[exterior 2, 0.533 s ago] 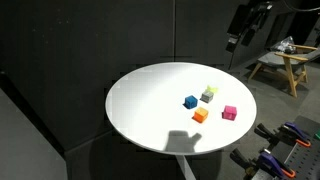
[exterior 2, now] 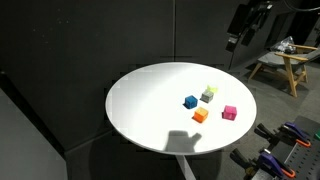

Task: Stack up the orange block over the blue

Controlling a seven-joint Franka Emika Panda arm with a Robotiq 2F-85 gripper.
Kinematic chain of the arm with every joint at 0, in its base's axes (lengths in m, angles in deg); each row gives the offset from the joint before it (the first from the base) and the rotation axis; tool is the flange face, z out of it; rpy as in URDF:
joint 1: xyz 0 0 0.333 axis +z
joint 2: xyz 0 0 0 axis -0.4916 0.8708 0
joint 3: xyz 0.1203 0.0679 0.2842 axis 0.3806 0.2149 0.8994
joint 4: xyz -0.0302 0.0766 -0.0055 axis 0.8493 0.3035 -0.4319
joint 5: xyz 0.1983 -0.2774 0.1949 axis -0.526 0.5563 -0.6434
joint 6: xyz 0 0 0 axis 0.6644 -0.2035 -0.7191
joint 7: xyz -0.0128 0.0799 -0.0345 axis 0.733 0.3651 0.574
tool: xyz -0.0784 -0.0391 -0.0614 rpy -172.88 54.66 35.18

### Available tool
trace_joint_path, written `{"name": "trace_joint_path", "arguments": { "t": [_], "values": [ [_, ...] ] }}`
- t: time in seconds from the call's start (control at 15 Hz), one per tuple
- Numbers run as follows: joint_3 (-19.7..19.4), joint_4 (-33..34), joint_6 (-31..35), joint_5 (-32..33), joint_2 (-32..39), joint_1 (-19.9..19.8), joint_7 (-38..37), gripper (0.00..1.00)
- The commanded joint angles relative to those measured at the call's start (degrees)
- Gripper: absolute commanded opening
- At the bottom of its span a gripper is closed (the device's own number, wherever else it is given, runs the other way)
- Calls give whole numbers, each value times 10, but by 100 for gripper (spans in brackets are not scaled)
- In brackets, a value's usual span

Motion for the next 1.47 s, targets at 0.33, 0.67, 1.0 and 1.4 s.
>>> {"name": "trace_joint_path", "arguments": {
  "t": [0.33, 0.67, 1.0, 1.4],
  "values": [
    [-25, 29, -5, -8, 43, -3, 12, 100],
    [-58, 54, 0, -38, 93, 1, 45, 100],
    [-74, 67, 8, -64, 145, -2, 73, 100],
    [-70, 65, 57, -46, 210, -9, 70, 100]
  ]
}}
